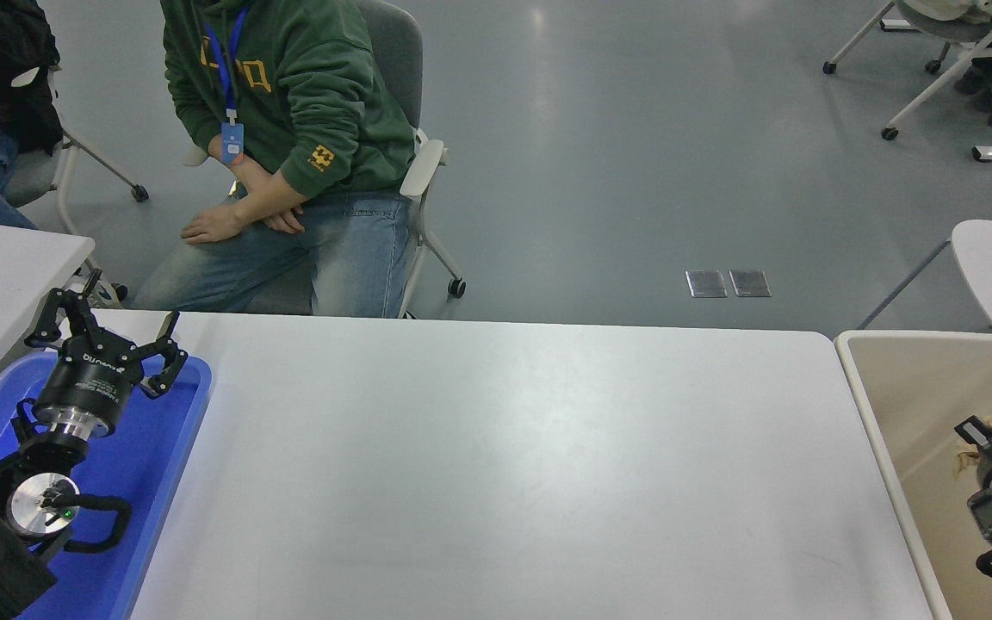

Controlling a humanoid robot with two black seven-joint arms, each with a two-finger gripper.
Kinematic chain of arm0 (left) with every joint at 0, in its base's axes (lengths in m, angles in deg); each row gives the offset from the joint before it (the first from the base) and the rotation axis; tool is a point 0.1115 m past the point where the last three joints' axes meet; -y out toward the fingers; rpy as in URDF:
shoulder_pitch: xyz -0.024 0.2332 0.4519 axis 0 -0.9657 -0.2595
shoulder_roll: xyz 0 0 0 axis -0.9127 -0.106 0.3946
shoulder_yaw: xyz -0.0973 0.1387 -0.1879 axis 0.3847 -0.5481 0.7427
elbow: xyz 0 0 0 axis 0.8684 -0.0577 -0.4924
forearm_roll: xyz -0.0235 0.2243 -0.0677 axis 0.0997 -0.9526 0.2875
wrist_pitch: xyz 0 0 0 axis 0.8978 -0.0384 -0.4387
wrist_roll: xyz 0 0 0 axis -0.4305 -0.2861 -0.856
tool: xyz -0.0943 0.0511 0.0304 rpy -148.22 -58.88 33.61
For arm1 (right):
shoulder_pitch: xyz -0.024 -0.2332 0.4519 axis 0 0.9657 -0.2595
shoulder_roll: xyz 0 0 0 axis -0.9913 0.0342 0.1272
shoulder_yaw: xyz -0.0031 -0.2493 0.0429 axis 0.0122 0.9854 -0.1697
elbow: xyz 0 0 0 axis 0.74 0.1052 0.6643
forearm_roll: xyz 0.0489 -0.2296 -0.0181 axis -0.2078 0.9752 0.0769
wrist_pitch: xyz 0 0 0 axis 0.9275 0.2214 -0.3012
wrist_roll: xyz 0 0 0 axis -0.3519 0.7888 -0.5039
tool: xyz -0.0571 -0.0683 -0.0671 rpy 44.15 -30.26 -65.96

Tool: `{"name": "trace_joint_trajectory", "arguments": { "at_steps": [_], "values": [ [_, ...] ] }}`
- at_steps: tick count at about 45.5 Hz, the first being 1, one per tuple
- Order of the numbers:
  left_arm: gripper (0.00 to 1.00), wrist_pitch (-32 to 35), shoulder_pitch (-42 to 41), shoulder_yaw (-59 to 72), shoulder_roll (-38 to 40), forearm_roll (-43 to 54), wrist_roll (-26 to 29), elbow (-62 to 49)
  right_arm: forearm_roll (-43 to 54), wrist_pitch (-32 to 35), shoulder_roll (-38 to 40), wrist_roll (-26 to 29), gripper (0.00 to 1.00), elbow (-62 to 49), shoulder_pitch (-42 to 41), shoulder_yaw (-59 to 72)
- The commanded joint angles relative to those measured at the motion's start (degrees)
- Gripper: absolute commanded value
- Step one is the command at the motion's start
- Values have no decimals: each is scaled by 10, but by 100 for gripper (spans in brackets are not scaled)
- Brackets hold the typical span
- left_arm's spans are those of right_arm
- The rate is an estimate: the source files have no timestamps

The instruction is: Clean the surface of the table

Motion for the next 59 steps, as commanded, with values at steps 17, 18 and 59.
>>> {"name": "trace_joint_trajectory", "arguments": {
  "at_steps": [17, 18, 59],
  "values": [
    [100, 0, 0, 0, 0, 0, 0, 0, -5, -3, -9, 19, 100, 1, 0, -27],
    [100, 0, -1, 0, 0, 0, 0, 0, -5, -3, -9, 19, 100, 1, -1, -27],
    [100, 0, 0, 1, 0, 0, 0, 0, -118, 33, 203, -46, 100, 439, -95, -355]
  ]
}}
